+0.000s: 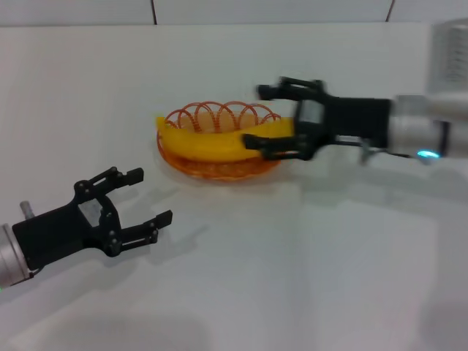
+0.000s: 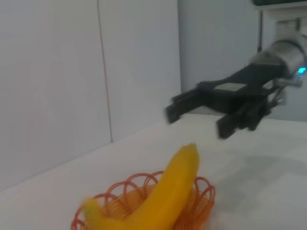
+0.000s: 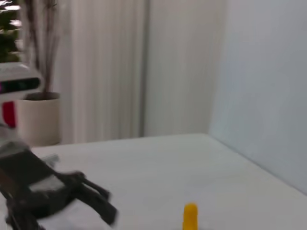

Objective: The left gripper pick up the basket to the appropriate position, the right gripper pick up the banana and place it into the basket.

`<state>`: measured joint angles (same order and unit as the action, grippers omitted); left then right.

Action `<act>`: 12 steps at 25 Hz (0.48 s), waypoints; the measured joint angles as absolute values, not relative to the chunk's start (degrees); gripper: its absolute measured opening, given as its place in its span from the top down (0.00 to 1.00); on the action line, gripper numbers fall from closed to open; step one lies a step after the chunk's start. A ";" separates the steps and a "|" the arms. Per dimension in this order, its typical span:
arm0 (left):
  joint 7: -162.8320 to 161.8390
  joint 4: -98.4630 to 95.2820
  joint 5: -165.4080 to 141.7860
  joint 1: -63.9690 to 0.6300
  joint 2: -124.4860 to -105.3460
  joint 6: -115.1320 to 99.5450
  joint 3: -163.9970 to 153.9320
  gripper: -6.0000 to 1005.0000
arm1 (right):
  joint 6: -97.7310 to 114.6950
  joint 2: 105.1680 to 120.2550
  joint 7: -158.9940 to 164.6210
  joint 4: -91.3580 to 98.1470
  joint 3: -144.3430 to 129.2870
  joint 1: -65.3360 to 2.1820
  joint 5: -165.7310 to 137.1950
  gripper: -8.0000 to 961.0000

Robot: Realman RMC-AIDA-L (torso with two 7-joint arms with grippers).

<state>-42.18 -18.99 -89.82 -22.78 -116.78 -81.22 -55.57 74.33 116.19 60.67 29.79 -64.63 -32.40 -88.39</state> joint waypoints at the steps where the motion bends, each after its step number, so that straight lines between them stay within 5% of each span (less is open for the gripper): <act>1: -42.18 -18.99 -89.79 -22.57 -116.76 -81.22 -55.51 0.13 | 74.74 115.88 61.35 31.95 -64.52 -29.99 -88.34 0.18; 3: -42.18 -19.05 -89.65 -22.16 -116.74 -81.22 -55.40 0.13 | 75.89 114.84 61.97 36.00 -63.73 -23.64 -88.26 0.13; 12: -42.18 -19.17 -89.55 -21.05 -116.71 -81.05 -53.76 0.13 | 76.72 113.50 54.08 29.19 -56.43 -18.76 -88.69 0.06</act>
